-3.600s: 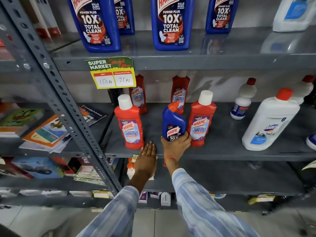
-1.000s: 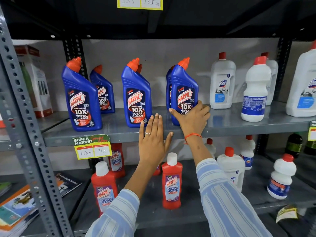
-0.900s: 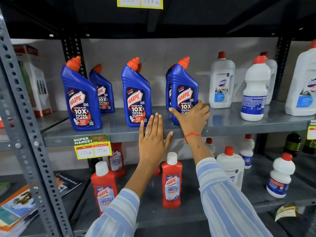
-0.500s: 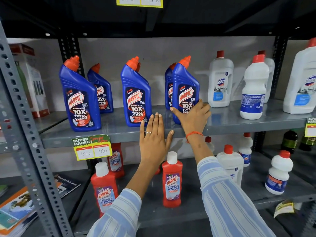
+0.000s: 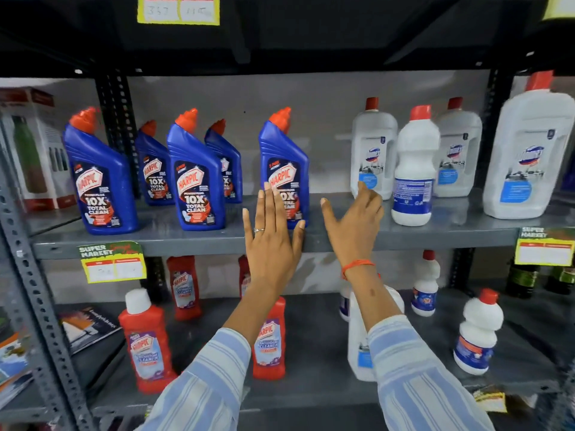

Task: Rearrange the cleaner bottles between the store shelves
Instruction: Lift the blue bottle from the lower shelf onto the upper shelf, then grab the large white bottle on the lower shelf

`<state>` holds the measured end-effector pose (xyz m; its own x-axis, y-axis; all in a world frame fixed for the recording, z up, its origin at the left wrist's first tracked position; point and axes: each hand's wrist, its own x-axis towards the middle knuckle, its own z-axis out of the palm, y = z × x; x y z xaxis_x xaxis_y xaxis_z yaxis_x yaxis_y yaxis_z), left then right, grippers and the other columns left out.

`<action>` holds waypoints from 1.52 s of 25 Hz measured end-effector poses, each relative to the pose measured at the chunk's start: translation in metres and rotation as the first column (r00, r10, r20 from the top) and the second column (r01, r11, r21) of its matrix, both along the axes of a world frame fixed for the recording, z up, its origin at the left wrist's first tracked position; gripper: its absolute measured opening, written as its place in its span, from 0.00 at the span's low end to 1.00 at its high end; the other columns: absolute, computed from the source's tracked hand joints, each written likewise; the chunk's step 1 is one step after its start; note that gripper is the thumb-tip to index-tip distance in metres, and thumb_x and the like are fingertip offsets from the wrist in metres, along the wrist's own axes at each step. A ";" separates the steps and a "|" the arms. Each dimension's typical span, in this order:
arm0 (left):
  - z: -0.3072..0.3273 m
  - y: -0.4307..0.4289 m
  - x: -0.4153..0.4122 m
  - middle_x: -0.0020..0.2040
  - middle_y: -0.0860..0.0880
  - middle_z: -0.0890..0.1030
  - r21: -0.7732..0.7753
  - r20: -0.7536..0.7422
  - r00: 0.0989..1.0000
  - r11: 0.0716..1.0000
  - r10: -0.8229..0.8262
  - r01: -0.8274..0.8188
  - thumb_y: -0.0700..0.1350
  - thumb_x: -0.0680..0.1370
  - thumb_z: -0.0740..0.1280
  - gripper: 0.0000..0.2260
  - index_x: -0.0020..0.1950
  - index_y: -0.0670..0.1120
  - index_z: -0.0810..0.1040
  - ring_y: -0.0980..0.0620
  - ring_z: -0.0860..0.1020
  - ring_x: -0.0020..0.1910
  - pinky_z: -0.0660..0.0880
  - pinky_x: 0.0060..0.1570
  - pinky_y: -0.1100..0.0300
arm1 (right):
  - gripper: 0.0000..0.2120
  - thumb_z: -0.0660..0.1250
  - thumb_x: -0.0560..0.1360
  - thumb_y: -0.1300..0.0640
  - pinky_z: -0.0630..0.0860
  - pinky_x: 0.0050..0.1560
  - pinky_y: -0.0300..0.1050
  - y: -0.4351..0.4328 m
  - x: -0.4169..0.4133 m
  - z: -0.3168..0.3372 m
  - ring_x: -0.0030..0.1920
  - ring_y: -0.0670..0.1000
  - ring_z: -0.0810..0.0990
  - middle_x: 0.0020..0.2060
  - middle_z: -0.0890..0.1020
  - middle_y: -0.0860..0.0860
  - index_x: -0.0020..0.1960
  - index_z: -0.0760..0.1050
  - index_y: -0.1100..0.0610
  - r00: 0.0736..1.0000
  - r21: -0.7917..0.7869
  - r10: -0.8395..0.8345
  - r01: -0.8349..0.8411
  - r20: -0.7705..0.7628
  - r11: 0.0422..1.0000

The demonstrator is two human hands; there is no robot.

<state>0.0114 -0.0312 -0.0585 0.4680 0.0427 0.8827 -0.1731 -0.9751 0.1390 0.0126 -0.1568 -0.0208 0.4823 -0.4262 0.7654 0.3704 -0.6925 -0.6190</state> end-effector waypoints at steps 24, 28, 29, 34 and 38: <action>-0.030 -0.138 0.014 0.76 0.43 0.59 0.070 -0.052 0.999 0.997 -0.012 0.016 0.58 0.81 0.43 0.29 0.75 0.40 0.55 0.48 0.56 0.75 0.45 0.73 0.46 | 0.36 0.75 0.65 0.47 0.74 0.57 0.44 -0.151 -0.025 -0.018 0.59 0.53 0.78 0.61 0.78 0.56 0.67 0.67 0.58 0.983 0.198 0.170 -0.180 0.066 0.964; -0.087 -0.148 -0.005 0.77 0.45 0.53 0.030 -0.058 0.993 0.994 -0.101 0.102 0.56 0.80 0.50 0.29 0.76 0.42 0.52 0.52 0.47 0.76 0.40 0.74 0.50 | 0.35 0.77 0.64 0.49 0.73 0.54 0.27 -0.159 -0.060 -0.061 0.55 0.47 0.78 0.59 0.79 0.52 0.66 0.69 0.58 0.975 0.198 0.209 -0.220 0.075 0.955; -0.103 -0.148 -0.008 0.77 0.45 0.53 0.031 -0.074 0.991 0.993 -0.109 0.112 0.55 0.80 0.49 0.28 0.76 0.42 0.51 0.53 0.45 0.76 0.39 0.74 0.50 | 0.34 0.77 0.64 0.50 0.71 0.52 0.22 -0.161 -0.062 -0.075 0.54 0.45 0.77 0.57 0.79 0.49 0.66 0.69 0.57 0.972 0.210 0.225 -0.234 0.065 0.949; -0.191 -0.140 -0.008 0.76 0.45 0.55 0.011 -0.362 0.922 0.989 -0.135 0.149 0.55 0.81 0.47 0.27 0.76 0.41 0.56 0.51 0.50 0.76 0.44 0.74 0.48 | 0.37 0.79 0.61 0.52 0.78 0.57 0.45 -0.181 -0.046 -0.165 0.58 0.53 0.78 0.60 0.78 0.53 0.66 0.67 0.59 0.960 0.258 0.204 -0.150 -0.195 0.954; -0.254 -0.118 -0.006 0.76 0.43 0.59 0.021 -0.613 0.781 0.986 -0.119 0.167 0.55 0.81 0.43 0.27 0.74 0.39 0.59 0.49 0.56 0.75 0.45 0.73 0.49 | 0.37 0.79 0.61 0.56 0.75 0.58 0.55 -0.199 -0.022 -0.227 0.60 0.60 0.76 0.61 0.76 0.58 0.65 0.67 0.60 0.880 0.338 0.224 -0.078 -0.419 0.938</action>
<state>0.0055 -0.1491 -0.3130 0.9040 -0.1184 0.4108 -0.2143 -0.9570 0.1957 -0.0091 -0.3553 -0.2479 0.8160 -0.4945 0.2993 0.0899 -0.4029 -0.9108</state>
